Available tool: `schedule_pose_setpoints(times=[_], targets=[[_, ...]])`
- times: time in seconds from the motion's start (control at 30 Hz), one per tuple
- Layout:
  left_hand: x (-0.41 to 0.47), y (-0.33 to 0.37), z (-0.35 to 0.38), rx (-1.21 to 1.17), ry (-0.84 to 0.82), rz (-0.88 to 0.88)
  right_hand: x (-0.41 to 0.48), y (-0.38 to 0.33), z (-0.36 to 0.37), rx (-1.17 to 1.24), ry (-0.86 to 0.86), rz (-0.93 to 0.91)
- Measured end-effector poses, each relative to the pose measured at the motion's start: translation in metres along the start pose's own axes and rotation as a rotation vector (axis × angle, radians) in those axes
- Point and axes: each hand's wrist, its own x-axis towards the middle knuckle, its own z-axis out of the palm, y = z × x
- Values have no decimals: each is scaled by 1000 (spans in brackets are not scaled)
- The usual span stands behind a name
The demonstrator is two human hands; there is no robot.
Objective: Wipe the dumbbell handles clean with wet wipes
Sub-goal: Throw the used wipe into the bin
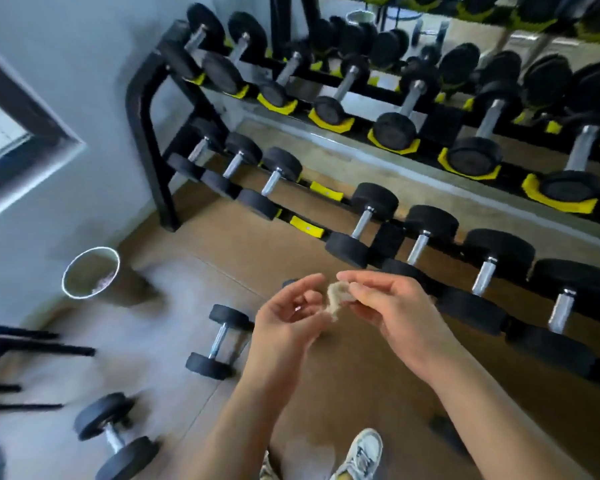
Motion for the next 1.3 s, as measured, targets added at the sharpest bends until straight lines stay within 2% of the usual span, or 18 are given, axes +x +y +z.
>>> schedule_pose_setpoints(times=[0.1,0.27,0.47,0.6,0.83,1.1,1.3], targets=[[-8,20,-46,100,88,90,9,-14,54,-12,-208,-12],[-17,53,-140,137,293,169,30,-26,162,-137,-318,-46],[-20,97,-274,88,366,134,56,-24,322,-209,-321,-37],[-18,116,-362,-33,471,111,70,-28,418,-162,-328,-5],[7,143,-482,-23,663,104,131,-37,541,-151,-443,29],[113,161,-606,88,831,-19,278,-15,669,-223,-389,56],[202,177,-705,259,836,-140,397,21,782,-289,-267,61]])
